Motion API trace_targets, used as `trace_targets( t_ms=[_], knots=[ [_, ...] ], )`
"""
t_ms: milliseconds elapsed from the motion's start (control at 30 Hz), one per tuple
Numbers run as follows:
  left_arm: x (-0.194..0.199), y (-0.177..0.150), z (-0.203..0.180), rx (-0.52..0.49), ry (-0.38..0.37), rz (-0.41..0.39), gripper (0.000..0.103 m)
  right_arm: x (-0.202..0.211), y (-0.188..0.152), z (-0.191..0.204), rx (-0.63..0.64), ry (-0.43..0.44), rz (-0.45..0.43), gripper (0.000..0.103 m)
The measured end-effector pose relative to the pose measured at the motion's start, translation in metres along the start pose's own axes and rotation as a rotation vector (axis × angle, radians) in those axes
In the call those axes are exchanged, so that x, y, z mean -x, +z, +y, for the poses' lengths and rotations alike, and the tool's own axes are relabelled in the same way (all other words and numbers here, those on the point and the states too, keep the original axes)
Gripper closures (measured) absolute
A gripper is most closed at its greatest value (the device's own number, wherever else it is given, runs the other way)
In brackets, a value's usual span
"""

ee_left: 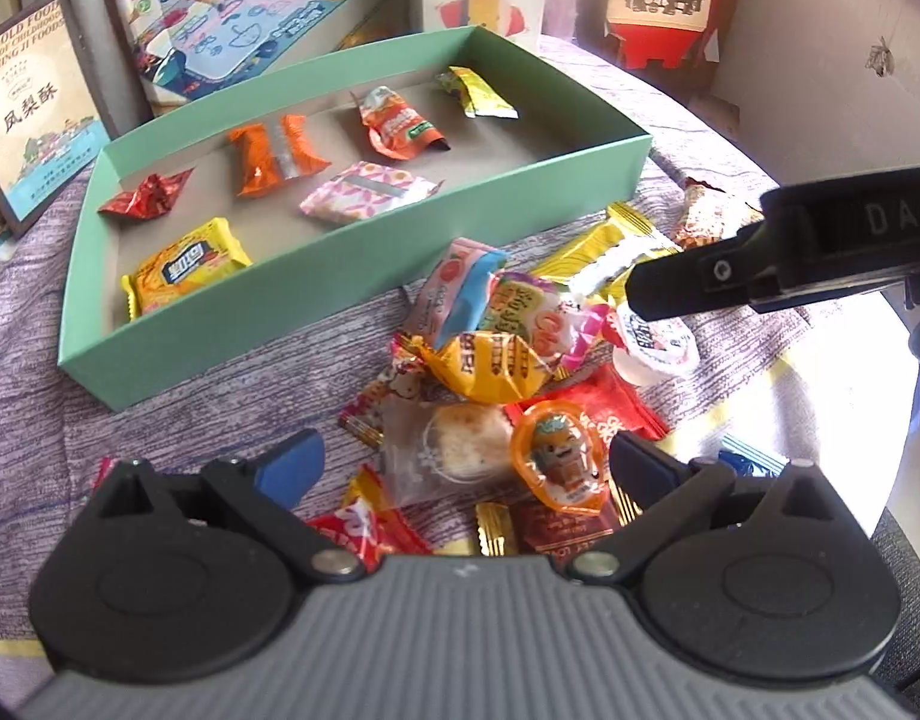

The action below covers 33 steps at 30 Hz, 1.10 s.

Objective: Organize snacks
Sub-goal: 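Grasp the yellow striped bar pack with the right gripper while the left moves to the heap, then reach the left gripper toward the yellow pouch while the right holds the striped pack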

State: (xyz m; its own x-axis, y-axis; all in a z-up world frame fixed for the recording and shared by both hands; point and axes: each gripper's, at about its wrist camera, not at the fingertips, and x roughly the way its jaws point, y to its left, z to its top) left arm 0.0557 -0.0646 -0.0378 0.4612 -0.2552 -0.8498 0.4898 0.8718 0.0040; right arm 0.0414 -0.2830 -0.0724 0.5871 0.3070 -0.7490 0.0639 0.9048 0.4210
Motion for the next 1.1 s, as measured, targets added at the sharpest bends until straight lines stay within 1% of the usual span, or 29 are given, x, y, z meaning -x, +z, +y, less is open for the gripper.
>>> trace_targets(
  t_ms=[67, 100, 167, 200, 233, 267, 300, 333, 367, 400, 467, 533, 567, 600, 633, 667, 767, 800, 867, 933, 1100],
  knots=[
    [-0.003, 0.002, -0.004, -0.004, 0.002, 0.01, 0.0, 0.001, -0.002, -0.006, -0.02, -0.007, -0.006, 0.0],
    [-0.004, 0.003, -0.005, 0.002, -0.008, 0.014, 0.0, 0.003, -0.004, -0.01, -0.037, -0.007, -0.014, 0.0],
    [-0.003, 0.004, -0.011, -0.004, -0.024, 0.002, 0.002, 0.005, -0.006, -0.018, -0.057, -0.013, -0.037, 0.0],
    [-0.003, 0.005, -0.014, -0.012, -0.018, -0.009, 0.008, 0.008, -0.007, -0.02, -0.06, -0.023, -0.055, 0.0],
    [-0.003, 0.006, -0.017, -0.02, -0.014, -0.017, 0.017, 0.01, -0.007, -0.022, -0.06, -0.032, -0.067, 0.004],
    [-0.005, 0.008, -0.018, -0.022, -0.02, -0.017, 0.021, 0.01, -0.006, -0.024, -0.062, -0.036, -0.071, 0.008],
    [-0.006, 0.01, -0.019, -0.017, -0.025, -0.015, 0.027, 0.01, -0.006, -0.027, -0.068, -0.033, -0.074, 0.008],
    [-0.008, 0.012, -0.018, -0.009, -0.027, -0.017, 0.037, 0.01, -0.005, -0.029, -0.071, -0.03, -0.08, 0.012],
    [-0.01, 0.015, -0.016, 0.002, -0.023, -0.023, 0.043, 0.01, -0.005, -0.03, -0.07, -0.029, -0.087, 0.021],
    [-0.01, 0.018, -0.014, 0.015, -0.021, -0.026, 0.053, 0.011, -0.005, -0.031, -0.071, -0.029, -0.096, 0.025],
    [-0.011, 0.024, -0.007, 0.043, -0.025, -0.033, 0.057, 0.011, -0.002, -0.033, -0.074, -0.029, -0.106, 0.042],
    [-0.012, 0.031, 0.0, 0.062, -0.02, -0.037, 0.058, 0.01, 0.004, -0.034, -0.072, -0.025, -0.111, 0.047],
    [-0.013, 0.034, 0.004, 0.073, -0.015, -0.036, 0.058, 0.007, 0.009, -0.032, -0.07, -0.02, -0.114, 0.047],
    [-0.014, 0.037, 0.008, 0.089, -0.012, -0.037, 0.055, 0.004, 0.014, -0.031, -0.066, -0.018, -0.118, 0.047],
    [-0.016, 0.04, 0.012, 0.106, -0.013, -0.035, 0.049, 0.001, 0.019, -0.029, -0.057, -0.017, -0.124, 0.047],
    [-0.018, 0.044, 0.017, 0.121, -0.011, -0.034, 0.047, -0.002, 0.024, -0.027, -0.046, -0.016, -0.128, 0.047],
    [-0.028, 0.055, 0.021, 0.134, 0.002, -0.029, 0.046, -0.017, 0.039, -0.018, -0.005, -0.016, -0.125, 0.048],
    [-0.033, 0.058, 0.021, 0.129, 0.008, -0.023, 0.046, -0.023, 0.043, -0.016, 0.012, -0.026, -0.123, 0.05],
    [-0.043, 0.06, 0.021, 0.116, 0.021, -0.002, 0.047, -0.034, 0.048, -0.014, 0.016, -0.049, -0.107, 0.065],
    [-0.051, 0.058, 0.023, 0.116, 0.024, 0.021, 0.046, -0.044, 0.051, -0.016, 0.007, -0.053, -0.084, 0.07],
    [-0.055, 0.044, 0.038, 0.131, 0.042, 0.045, 0.042, -0.06, 0.045, -0.012, 0.024, -0.04, 0.001, 0.071]
  ],
)
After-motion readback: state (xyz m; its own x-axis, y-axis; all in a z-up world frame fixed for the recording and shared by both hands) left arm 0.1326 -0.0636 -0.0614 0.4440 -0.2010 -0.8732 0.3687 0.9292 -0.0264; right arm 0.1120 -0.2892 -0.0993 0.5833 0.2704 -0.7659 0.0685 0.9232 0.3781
